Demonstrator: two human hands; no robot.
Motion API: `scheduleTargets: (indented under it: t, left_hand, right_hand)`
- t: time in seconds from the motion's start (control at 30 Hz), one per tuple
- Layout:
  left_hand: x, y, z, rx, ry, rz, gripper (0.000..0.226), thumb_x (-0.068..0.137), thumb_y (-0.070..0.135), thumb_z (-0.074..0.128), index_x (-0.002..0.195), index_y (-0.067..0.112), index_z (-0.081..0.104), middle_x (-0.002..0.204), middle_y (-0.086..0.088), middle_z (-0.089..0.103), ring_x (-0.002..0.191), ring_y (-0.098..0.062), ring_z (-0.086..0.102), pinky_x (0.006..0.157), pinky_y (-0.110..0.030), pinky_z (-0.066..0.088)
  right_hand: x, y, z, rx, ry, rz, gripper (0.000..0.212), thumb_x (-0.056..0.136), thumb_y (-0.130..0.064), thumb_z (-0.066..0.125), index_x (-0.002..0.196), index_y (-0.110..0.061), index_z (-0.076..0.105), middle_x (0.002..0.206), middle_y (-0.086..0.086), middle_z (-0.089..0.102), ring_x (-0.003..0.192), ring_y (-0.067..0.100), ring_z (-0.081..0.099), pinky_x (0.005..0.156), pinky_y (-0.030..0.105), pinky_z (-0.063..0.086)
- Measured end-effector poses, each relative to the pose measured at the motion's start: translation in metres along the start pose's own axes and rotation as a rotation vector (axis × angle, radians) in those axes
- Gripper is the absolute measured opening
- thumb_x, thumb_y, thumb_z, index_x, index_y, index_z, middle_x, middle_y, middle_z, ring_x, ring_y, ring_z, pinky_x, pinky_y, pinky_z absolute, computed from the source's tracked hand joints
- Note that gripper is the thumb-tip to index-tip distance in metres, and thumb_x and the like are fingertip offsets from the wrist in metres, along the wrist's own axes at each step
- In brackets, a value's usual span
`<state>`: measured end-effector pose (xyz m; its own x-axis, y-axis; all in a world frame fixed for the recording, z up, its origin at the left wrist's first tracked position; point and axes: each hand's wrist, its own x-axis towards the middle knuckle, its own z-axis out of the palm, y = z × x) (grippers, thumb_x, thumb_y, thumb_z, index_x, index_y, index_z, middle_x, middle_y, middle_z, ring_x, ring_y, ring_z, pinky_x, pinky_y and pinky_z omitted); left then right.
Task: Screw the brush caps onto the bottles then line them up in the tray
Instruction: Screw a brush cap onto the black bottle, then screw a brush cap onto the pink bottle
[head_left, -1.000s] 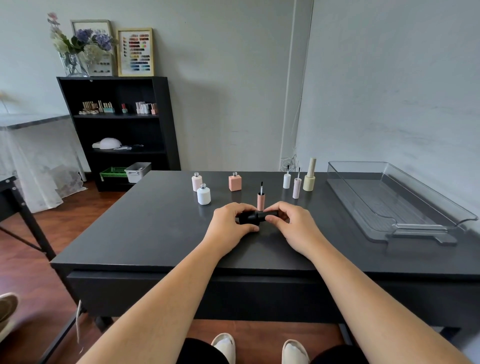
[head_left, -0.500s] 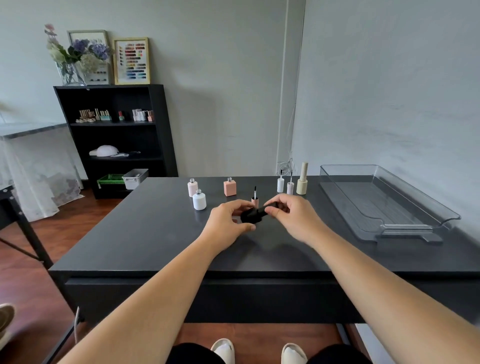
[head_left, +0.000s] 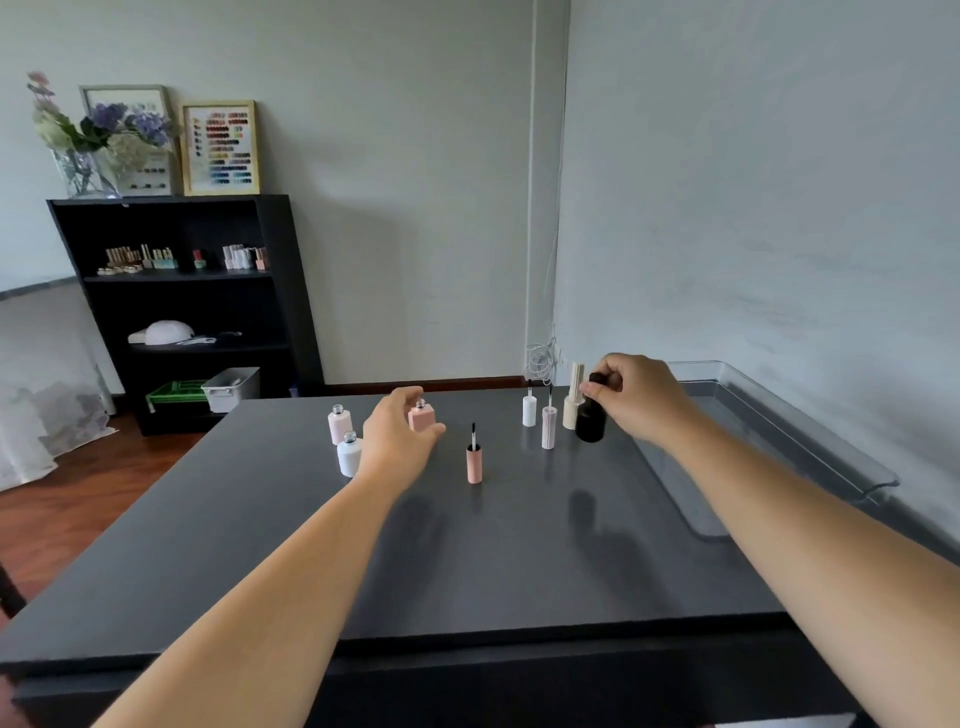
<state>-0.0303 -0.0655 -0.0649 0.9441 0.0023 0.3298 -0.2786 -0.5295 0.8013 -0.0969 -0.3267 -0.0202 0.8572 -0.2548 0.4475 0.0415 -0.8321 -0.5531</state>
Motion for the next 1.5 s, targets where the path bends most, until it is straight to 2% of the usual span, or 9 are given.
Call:
scheduleTargets:
  t: [0.13, 0.4, 0.53, 0.67, 0.9, 1.13, 1.23, 1.33, 1.5]
  left_hand:
    - [0.019, -0.008, 0.013, 0.028, -0.023, -0.033, 0.057, 0.082, 0.018, 0.07, 0.133, 0.017, 0.046, 0.137, -0.002, 0.048, 0.124, -0.02, 0.046, 0.094, -0.024, 0.032]
    - [0.039, -0.025, 0.039, 0.008, -0.024, -0.171, 0.065, 0.081, 0.019, 0.07, 0.138, 0.015, 0.038, 0.136, -0.009, 0.047, 0.122, -0.026, 0.048, 0.103, -0.038, 0.037]
    - [0.047, -0.031, 0.043, 0.0, 0.001, -0.218, 0.054, 0.084, 0.017, 0.067, 0.133, 0.014, 0.045, 0.128, -0.011, 0.056, 0.114, -0.026, 0.053, 0.097, -0.035, 0.041]
    - [0.049, -0.033, 0.043, 0.054, 0.037, -0.199, 0.033, 0.084, 0.012, 0.064, 0.116, 0.011, 0.057, 0.114, -0.01, 0.063, 0.089, -0.017, 0.05, 0.083, -0.031, 0.042]
    - [0.029, -0.029, 0.038, 0.033, 0.043, -0.175, 0.028, 0.085, 0.013, 0.064, 0.112, 0.014, 0.059, 0.102, -0.002, 0.064, 0.085, -0.014, 0.052, 0.077, -0.027, 0.043]
    - [-0.014, -0.018, 0.023, -0.119, 0.041, -0.137, 0.021, 0.086, 0.014, 0.064, 0.104, 0.021, 0.057, 0.087, 0.01, 0.06, 0.076, -0.002, 0.053, 0.071, -0.021, 0.041]
    - [-0.035, -0.014, 0.015, -0.143, 0.007, -0.108, 0.02, 0.086, 0.013, 0.063, 0.097, 0.026, 0.053, 0.08, 0.02, 0.055, 0.074, 0.002, 0.052, 0.063, -0.016, 0.039]
    - [-0.054, -0.012, 0.005, -0.168, 0.001, -0.082, 0.019, 0.086, 0.014, 0.064, 0.092, 0.027, 0.054, 0.08, 0.021, 0.055, 0.074, 0.001, 0.054, 0.06, -0.013, 0.038]
    - [-0.073, -0.017, -0.008, -0.161, 0.0, -0.06, 0.02, 0.084, 0.014, 0.067, 0.092, 0.027, 0.055, 0.079, 0.021, 0.054, 0.073, 0.003, 0.053, 0.058, -0.008, 0.034]
  right_hand:
    - [0.013, 0.013, 0.01, -0.041, -0.055, 0.029, 0.013, 0.083, -0.027, 0.067, 0.077, -0.017, 0.062, 0.061, -0.012, 0.051, 0.059, 0.006, 0.046, 0.052, 0.023, 0.031]
    - [0.029, 0.025, 0.026, -0.151, -0.125, 0.07, 0.015, 0.084, -0.033, 0.064, 0.073, -0.025, 0.056, 0.066, -0.01, 0.051, 0.07, 0.016, 0.051, 0.06, 0.027, 0.035]
    - [0.031, 0.031, 0.031, -0.137, -0.149, 0.073, 0.015, 0.084, -0.033, 0.064, 0.076, -0.021, 0.059, 0.064, -0.01, 0.051, 0.067, 0.014, 0.05, 0.059, 0.028, 0.036]
    - [0.031, 0.033, 0.031, -0.121, -0.139, 0.098, 0.016, 0.084, -0.035, 0.064, 0.076, -0.022, 0.059, 0.065, -0.01, 0.052, 0.066, 0.014, 0.051, 0.058, 0.027, 0.036]
    - [0.027, 0.03, 0.025, -0.079, -0.074, 0.122, 0.03, 0.081, -0.036, 0.07, 0.101, -0.015, 0.064, 0.085, -0.002, 0.058, 0.082, 0.018, 0.056, 0.07, 0.025, 0.038]
    - [-0.018, -0.008, 0.025, 0.091, 0.25, -0.015, 0.014, 0.083, -0.023, 0.066, 0.072, -0.023, 0.058, 0.051, -0.009, 0.046, 0.053, 0.004, 0.045, 0.049, 0.018, 0.031]
    - [-0.045, -0.027, 0.046, 0.186, 0.187, -0.034, 0.016, 0.082, -0.023, 0.067, 0.069, -0.023, 0.058, 0.049, -0.008, 0.044, 0.048, 0.005, 0.043, 0.049, 0.014, 0.032]
    - [-0.064, -0.038, 0.074, 0.261, 0.031, -0.003, 0.007, 0.083, -0.027, 0.068, 0.084, -0.02, 0.065, 0.057, -0.009, 0.048, 0.054, 0.005, 0.046, 0.057, 0.017, 0.037]
    - [-0.072, -0.047, 0.108, 0.325, -0.051, 0.082, 0.028, 0.081, -0.031, 0.071, 0.105, -0.019, 0.066, 0.064, -0.01, 0.053, 0.061, 0.002, 0.049, 0.06, 0.015, 0.038]
